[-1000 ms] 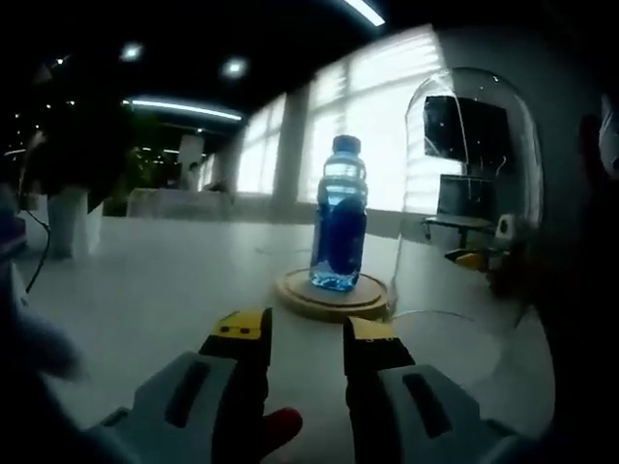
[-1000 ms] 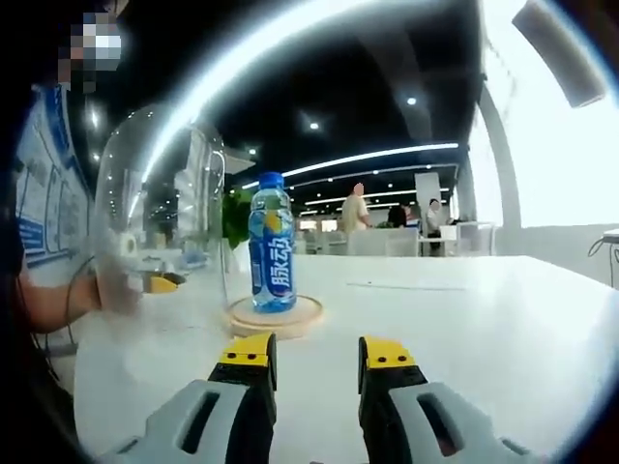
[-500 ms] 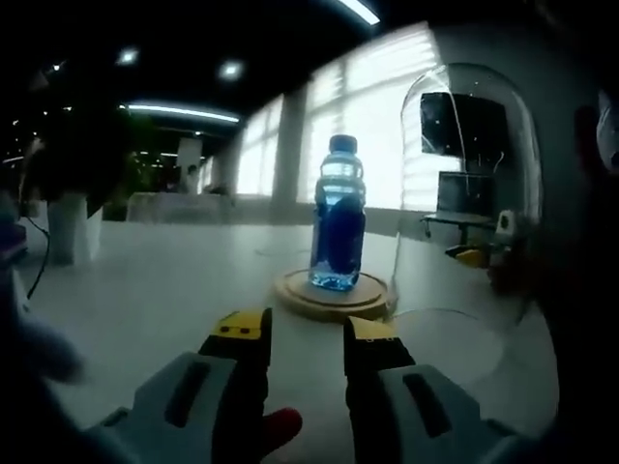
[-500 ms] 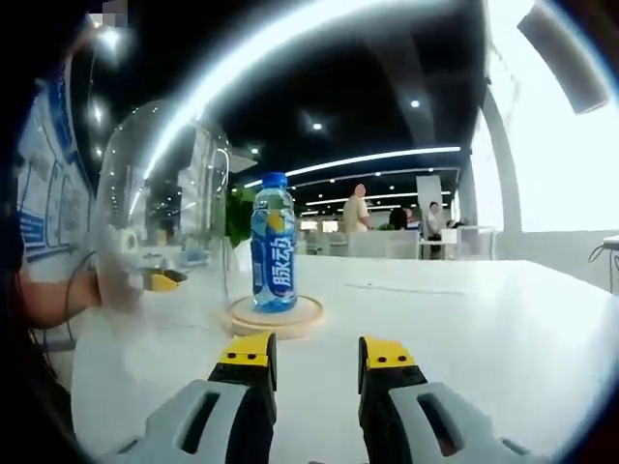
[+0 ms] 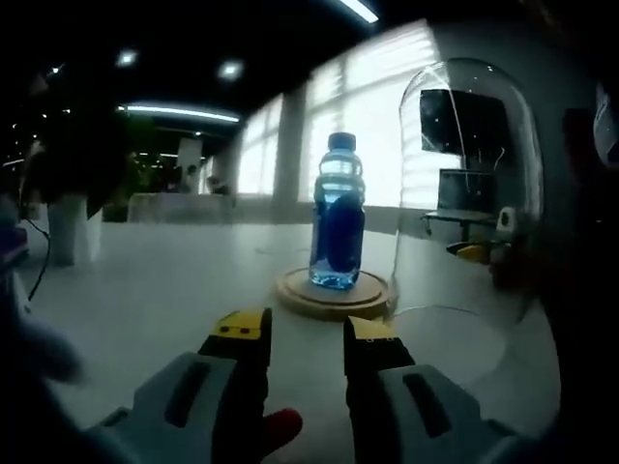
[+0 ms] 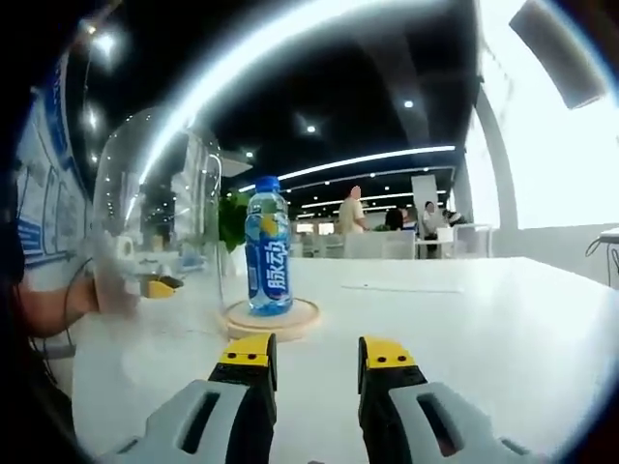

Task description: Open the cover put in the Mizone put the cover back on

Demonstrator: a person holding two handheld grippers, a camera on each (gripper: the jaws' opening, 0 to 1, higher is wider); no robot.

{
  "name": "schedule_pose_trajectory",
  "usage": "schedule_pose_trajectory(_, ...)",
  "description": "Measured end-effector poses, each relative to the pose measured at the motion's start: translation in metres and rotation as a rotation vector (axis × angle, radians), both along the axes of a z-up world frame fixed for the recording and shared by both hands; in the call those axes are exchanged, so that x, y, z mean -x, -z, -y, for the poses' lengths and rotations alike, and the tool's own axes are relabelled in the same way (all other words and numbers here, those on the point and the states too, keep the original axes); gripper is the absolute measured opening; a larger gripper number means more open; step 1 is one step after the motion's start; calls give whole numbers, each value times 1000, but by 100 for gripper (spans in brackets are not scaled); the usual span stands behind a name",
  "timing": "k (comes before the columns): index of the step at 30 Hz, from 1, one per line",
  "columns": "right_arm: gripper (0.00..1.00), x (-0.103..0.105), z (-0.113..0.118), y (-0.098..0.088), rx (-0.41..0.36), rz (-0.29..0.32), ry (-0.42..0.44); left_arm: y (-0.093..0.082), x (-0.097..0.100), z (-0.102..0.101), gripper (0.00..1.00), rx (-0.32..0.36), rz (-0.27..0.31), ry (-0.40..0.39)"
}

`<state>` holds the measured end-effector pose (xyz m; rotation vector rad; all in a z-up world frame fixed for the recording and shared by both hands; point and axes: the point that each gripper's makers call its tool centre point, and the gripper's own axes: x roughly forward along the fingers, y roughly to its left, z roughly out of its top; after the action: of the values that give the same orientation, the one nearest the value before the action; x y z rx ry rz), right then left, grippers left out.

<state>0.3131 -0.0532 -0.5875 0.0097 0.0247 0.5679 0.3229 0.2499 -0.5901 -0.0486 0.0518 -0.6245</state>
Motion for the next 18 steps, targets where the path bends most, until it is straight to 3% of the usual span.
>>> schedule_pose_trajectory(18, 27, 2, 1, -3, 9, 20, 9, 2, -2, -5, 23, 13, -10, -17)
